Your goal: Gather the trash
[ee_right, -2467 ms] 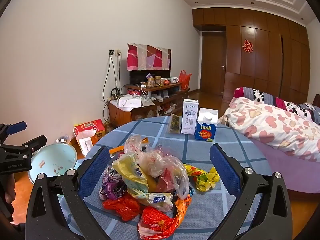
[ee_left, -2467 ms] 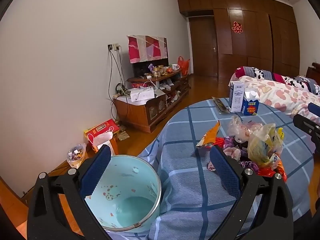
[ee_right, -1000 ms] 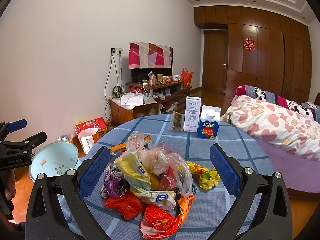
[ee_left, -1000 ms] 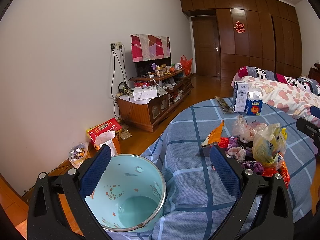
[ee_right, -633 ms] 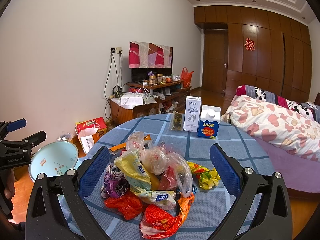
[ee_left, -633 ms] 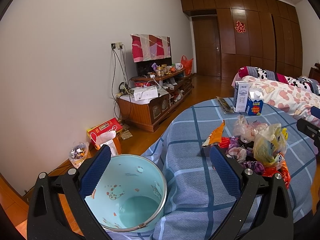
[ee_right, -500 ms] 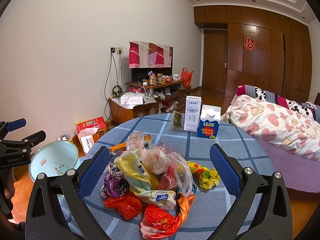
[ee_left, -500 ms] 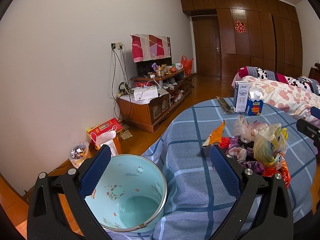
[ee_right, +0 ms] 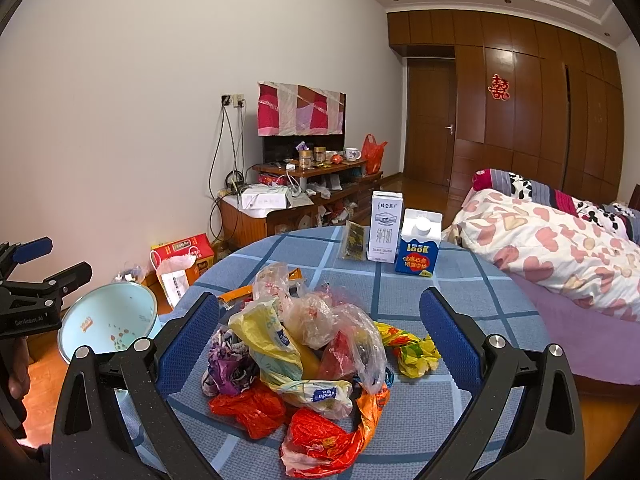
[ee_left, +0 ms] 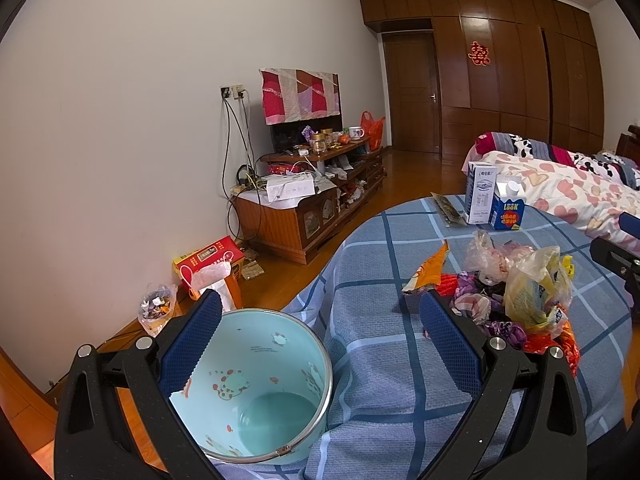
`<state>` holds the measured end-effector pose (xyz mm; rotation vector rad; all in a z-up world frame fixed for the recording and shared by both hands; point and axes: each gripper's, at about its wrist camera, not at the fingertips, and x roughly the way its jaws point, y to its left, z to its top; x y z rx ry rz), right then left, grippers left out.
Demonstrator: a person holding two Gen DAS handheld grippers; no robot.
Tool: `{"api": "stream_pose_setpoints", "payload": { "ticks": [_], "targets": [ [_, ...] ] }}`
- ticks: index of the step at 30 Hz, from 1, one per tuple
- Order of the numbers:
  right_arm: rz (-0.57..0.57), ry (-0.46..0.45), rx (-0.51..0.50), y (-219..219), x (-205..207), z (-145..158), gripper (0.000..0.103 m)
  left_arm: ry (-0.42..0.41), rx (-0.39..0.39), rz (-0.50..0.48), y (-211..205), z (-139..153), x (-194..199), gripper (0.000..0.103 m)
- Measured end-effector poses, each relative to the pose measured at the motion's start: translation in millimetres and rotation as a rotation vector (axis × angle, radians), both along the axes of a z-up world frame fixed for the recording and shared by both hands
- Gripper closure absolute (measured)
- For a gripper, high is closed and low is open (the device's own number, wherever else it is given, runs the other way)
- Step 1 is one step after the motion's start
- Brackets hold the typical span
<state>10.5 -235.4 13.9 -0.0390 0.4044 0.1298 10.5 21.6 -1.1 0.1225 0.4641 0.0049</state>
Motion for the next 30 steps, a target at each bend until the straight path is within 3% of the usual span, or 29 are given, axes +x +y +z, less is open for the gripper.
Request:
{"api": "stream_pose_setpoints", "payload": {
  "ticks": [19, 25, 30],
  "targets": [
    [-0.010, 0.006, -0.017, -9.2, -2.1, -2.1, 0.005, 0.029, 0.029, -0.018, -18.2, -6.9, -1.7, 0.006],
    [-0.083, 0.045, -0.052, -46.7, -12.3, -21.7, 0.005, 0.071, 0.045, -0.055, -39.4, -24.7, 1.0, 0.006],
    [-0.162, 0.131, -0.037, -89.5, -12.5, -52.4, 0.005, 0.130, 0.062, -0.115, -70.9, -48.9, 4.2, 0.006]
  ]
}}
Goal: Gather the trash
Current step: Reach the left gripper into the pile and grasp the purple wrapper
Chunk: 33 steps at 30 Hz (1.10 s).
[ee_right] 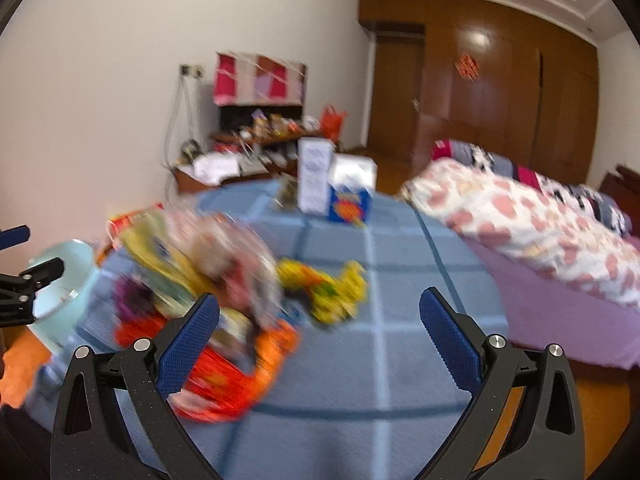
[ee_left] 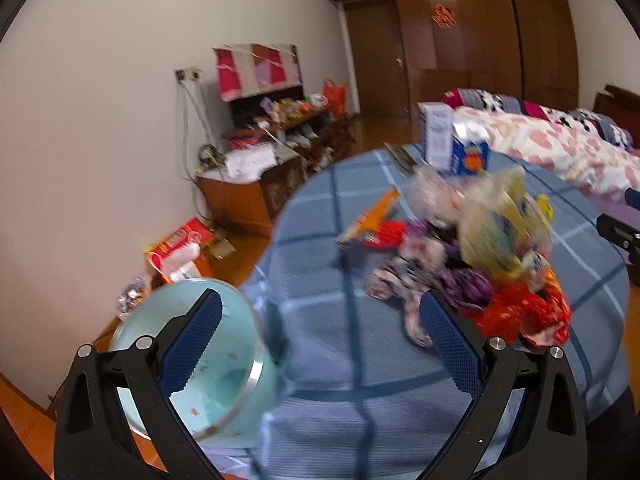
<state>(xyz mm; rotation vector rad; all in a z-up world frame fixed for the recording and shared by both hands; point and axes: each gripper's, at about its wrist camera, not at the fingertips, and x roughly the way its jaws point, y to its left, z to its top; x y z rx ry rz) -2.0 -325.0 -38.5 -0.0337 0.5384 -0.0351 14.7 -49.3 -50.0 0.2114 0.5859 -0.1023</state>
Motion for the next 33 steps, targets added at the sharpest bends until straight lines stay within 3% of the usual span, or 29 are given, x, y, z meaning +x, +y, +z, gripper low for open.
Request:
{"api": "stream_pose_setpoints", "payload": {
  "ticks": [12, 14, 16, 17, 18, 19, 24, 30, 33],
  "targets": [
    [-0.071, 0.070, 0.052, -28.2, 9.6, -37.1, 0.005, 0.037, -0.019, -0.085, -53.7, -22.5, 16.5, 0.007],
    [-0.076, 0.075, 0.047, -29.6, 9.9, -41.1, 0.005, 0.074, -0.037, -0.113, -57.7, -30.0, 22.4, 0.021],
    [-0.076, 0.081, 0.047, -29.4, 9.3, -44.4, 0.005, 0.121, -0.067, -0.167, -62.8, -35.7, 24.7, 0.058],
    [-0.075, 0.084, 0.046, -28.7, 9.2, -46.0, 0.005, 0.129, -0.076, -0.185, -64.5, -37.2, 25.7, 0.070],
    [-0.074, 0.087, 0.045, -28.2, 9.8, -47.3, 0.005, 0.138, -0.083, -0.207, -66.0, -38.2, 25.0, 0.094],
    [-0.072, 0.089, 0.045, -27.7, 9.2, -49.1, 0.005, 0.148, -0.090, -0.233, -67.5, -38.2, 23.3, 0.103],
    [-0.067, 0.094, 0.041, -25.3, 9.3, -50.9, 0.005, 0.108, -0.100, -0.263, -64.7, -26.3, 13.8, 0.103],
    [-0.060, 0.077, 0.058, -24.7, 6.4, -47.1, 0.005, 0.018, -0.112, -0.272, -45.9, 10.4, -9.2, 0.103],
    [-0.045, 0.055, 0.058, -19.4, 5.6, -41.2, 0.005, -0.018, -0.087, -0.256, -37.7, 18.8, -11.0, 0.103]
  ]
}}
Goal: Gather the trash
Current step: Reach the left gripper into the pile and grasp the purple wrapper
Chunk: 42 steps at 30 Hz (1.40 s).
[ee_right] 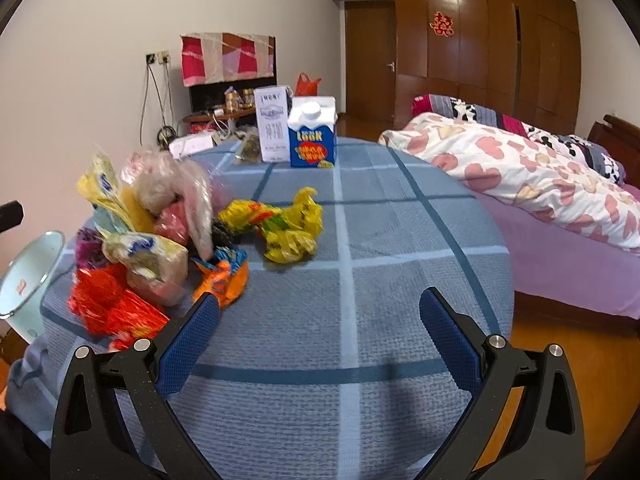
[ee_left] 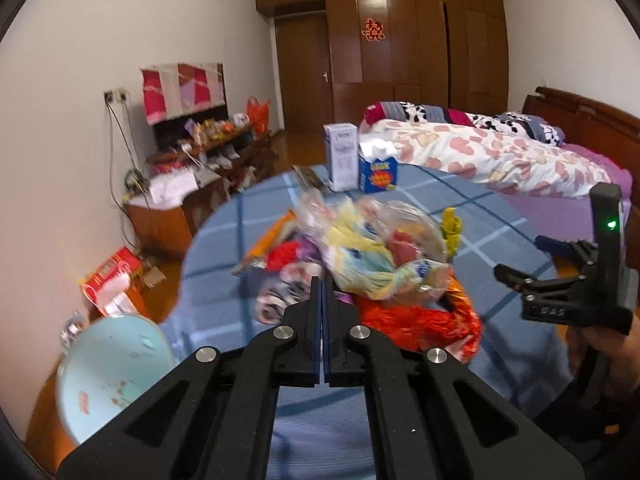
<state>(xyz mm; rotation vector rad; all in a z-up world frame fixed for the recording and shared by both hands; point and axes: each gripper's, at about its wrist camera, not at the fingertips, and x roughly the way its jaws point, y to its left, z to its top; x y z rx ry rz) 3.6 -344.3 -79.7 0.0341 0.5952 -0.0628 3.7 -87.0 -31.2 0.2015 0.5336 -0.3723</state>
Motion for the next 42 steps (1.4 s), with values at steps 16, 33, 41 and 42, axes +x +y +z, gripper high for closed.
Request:
{"api": "stream_pose_setpoints", "payload": {
  "ticks": [16, 33, 41, 42],
  "targets": [
    [-0.038, 0.014, -0.019, -11.1, 3.9, -6.4, 0.005, 0.133, 0.011, 0.070, -22.2, -53.7, 47.9, 0.049],
    [-0.015, 0.006, 0.015, -7.1, 11.4, -0.5, 0.005, 0.101, 0.000, 0.047, -16.2, -33.7, 37.2, 0.096],
    [0.143, -0.007, 0.053, 38.8, 20.3, 16.3, 0.013, 0.040, -0.033, 0.076, 12.8, 2.2, 23.5, 0.096],
    [0.157, -0.002, 0.054, 42.7, 22.0, 16.0, 0.018, 0.038, -0.035, 0.083, 17.6, 4.1, 22.5, 0.096]
  ]
}}
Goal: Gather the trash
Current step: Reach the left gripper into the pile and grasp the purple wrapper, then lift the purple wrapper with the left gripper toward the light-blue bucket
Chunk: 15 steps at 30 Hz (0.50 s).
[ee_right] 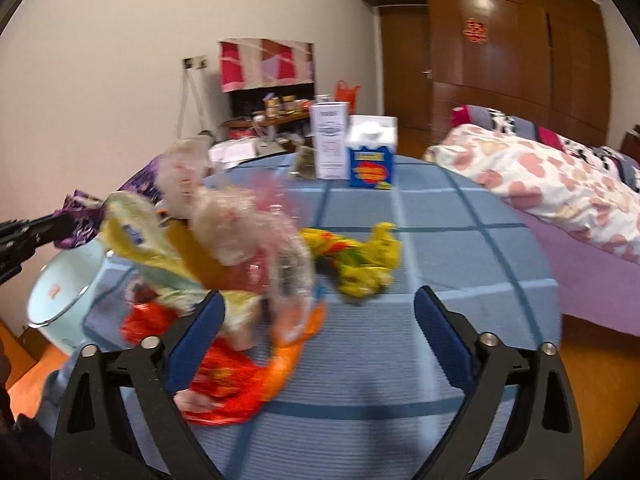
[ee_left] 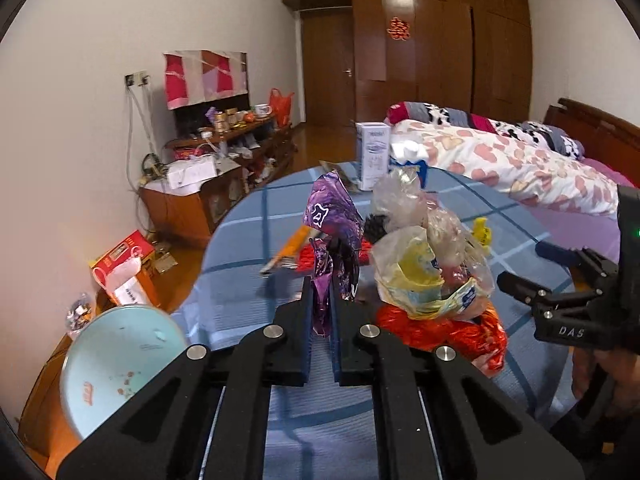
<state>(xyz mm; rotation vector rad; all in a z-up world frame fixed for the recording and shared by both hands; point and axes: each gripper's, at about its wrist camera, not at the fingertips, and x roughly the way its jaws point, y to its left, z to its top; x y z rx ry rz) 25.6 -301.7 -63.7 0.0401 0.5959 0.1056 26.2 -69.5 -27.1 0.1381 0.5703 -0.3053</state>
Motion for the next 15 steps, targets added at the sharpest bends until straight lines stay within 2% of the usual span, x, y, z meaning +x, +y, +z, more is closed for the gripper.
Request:
{"api": "stream_pose_setpoints", "payload": {
  "ticks": [4, 7, 12, 15],
  "targets": [
    [0.060, 0.020, 0.003, 15.8, 4.9, -4.7, 0.031, -0.023, 0.003, 0.034, 22.3, 8.1, -10.3, 0.096],
    [0.083, 0.024, -0.006, 23.4, 6.2, -7.0, 0.035, -0.025, 0.006, 0.060, 41.7, 10.7, -17.7, 0.096],
    [0.089, 0.016, -0.002, 27.2, 10.7, -3.8, 0.036, -0.014, 0.025, 0.081, 60.0, 4.3, -26.9, 0.096],
    [0.070, 0.010, 0.006, 22.0, 17.0, -0.2, 0.036, 0.005, 0.003, 0.077, 67.9, 0.6, -24.7, 0.096]
  ]
}}
